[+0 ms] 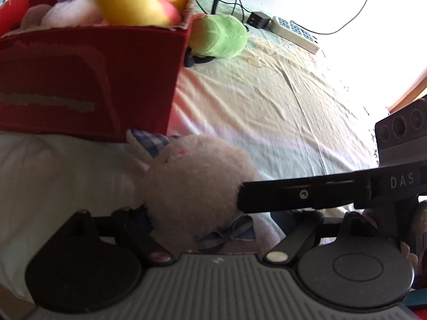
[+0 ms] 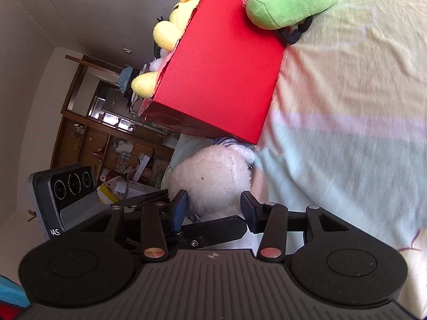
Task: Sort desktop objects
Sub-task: 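Carry the white bunny plush with the right tool over the red box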
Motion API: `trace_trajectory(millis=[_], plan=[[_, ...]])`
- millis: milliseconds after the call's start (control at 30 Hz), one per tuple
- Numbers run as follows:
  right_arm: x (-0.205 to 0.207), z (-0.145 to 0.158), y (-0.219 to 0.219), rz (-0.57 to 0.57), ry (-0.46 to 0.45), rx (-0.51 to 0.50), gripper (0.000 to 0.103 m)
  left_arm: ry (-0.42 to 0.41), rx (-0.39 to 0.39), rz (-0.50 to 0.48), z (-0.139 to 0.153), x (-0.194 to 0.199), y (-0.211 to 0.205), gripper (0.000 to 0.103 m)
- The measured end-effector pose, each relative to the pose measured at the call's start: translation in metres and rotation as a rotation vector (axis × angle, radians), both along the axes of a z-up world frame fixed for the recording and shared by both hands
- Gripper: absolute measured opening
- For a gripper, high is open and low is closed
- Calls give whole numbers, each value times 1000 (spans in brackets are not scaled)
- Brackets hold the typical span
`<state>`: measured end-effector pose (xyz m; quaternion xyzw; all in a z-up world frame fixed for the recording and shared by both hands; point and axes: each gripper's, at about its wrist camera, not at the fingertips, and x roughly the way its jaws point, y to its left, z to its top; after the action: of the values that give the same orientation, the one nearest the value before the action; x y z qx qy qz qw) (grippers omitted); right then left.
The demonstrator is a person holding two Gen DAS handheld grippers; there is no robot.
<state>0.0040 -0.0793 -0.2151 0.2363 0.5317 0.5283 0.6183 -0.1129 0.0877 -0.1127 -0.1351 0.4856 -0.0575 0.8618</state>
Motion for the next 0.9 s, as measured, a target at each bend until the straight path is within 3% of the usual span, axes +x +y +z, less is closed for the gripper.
trace_trajectory(millis=[400,667,900], plan=[[-17,10,-55,-167,-41,-40,48,-25,29,-192,11,10,-59,87],[-26,27,-62,-187,-70,14,47,-61,49,-269,37,3,-67,87],[-39,51,-44,-174,-150,47,47,-107,30,-293,56,-5,-45,87]])
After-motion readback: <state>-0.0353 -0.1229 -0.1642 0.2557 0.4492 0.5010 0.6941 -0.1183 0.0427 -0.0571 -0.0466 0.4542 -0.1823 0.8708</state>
